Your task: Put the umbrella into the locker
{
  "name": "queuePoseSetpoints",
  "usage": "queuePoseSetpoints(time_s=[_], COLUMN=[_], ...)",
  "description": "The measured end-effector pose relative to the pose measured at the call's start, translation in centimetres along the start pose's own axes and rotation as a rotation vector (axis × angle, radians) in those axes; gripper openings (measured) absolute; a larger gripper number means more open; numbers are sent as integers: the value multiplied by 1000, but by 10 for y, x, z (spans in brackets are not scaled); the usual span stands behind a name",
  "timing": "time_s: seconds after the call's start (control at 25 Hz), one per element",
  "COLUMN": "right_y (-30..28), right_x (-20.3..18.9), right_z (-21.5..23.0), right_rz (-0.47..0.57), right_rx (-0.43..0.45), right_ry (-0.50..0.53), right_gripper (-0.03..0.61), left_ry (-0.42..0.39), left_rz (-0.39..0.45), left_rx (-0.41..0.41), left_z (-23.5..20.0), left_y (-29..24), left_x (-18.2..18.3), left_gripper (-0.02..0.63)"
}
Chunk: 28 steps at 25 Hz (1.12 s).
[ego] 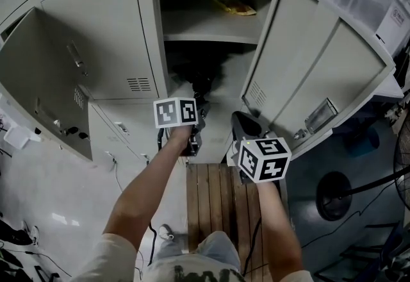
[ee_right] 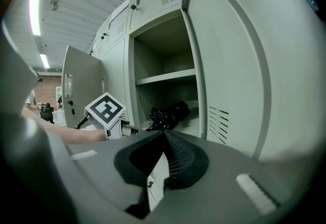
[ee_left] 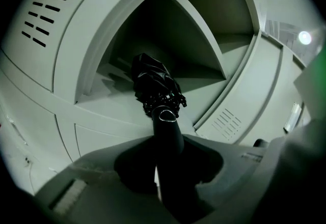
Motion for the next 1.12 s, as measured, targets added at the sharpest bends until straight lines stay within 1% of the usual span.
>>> queuePoseSetpoints(time_s=[0.24,0.32,0.52,0.64,0.72,0.96,1.12], right_y=[-2,-3,-2,-2,0,5,8], right_x=[1,2,6,8,9,13,17], right_z=[2,1,0,0,0,-1,-4], right_rz=[2,7,29,37,47,69,83], right_rx=[4,2,-18,-26,-36,-69,-76], right_ry=[3,1,-5,-5,-7,3,6], right_gripper=[-2,-2,0,14,32,123,211], left_ry=[-19,-13,-29,-36,-47,-68,-75], left_rz=[-11,-17,-27,-22,-18,11,16], left_rx=[6,-5,-36,-43,-48,-47,-48], left_z=[1,1,5,5,6,5,4], left_y=[-1,-1,-1,-1,0,5,7], left_x=[-1,0,0,-1,-1,-1,-2], left_gripper=[120,122,150,155,163,166,167])
Point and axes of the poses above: the fingertips, and each gripper's own axes: y backward along the fingers, z to its right, x out of its top, the point moved 5 cm from there along y, backward along the fingers, and after that the axes turned 5 degrees about y, right-handed, at the moved point
